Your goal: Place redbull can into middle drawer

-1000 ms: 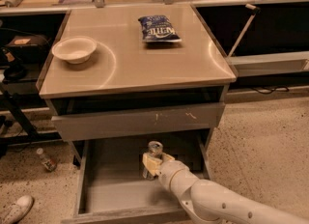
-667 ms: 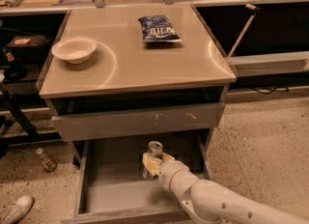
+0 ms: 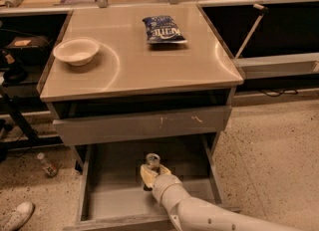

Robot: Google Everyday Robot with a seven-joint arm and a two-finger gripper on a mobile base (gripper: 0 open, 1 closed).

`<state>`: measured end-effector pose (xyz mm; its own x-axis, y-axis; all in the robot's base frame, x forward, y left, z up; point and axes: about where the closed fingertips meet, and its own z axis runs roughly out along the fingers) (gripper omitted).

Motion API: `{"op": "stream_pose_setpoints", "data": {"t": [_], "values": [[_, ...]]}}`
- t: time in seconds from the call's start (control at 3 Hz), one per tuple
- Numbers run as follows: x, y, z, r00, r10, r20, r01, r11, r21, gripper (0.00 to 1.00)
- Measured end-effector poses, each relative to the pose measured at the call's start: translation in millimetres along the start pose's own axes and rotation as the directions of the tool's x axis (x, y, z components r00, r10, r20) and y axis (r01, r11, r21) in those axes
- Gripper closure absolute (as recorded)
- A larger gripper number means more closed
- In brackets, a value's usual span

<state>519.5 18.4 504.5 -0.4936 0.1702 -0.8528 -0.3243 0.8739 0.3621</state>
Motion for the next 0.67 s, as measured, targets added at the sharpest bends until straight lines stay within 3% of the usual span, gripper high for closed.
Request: {"op": "stream_pose_setpoints", "data": {"t": [0.33,0.67], "values": [[12.8,-6.1,17.6,1.000,-0.006,0.027,0.005,0.9993,0.036,1.00],[10.4,-15.9,24.3,0.997,-0.041,0.058,0.037,0.9964,0.076,1.00]]}}
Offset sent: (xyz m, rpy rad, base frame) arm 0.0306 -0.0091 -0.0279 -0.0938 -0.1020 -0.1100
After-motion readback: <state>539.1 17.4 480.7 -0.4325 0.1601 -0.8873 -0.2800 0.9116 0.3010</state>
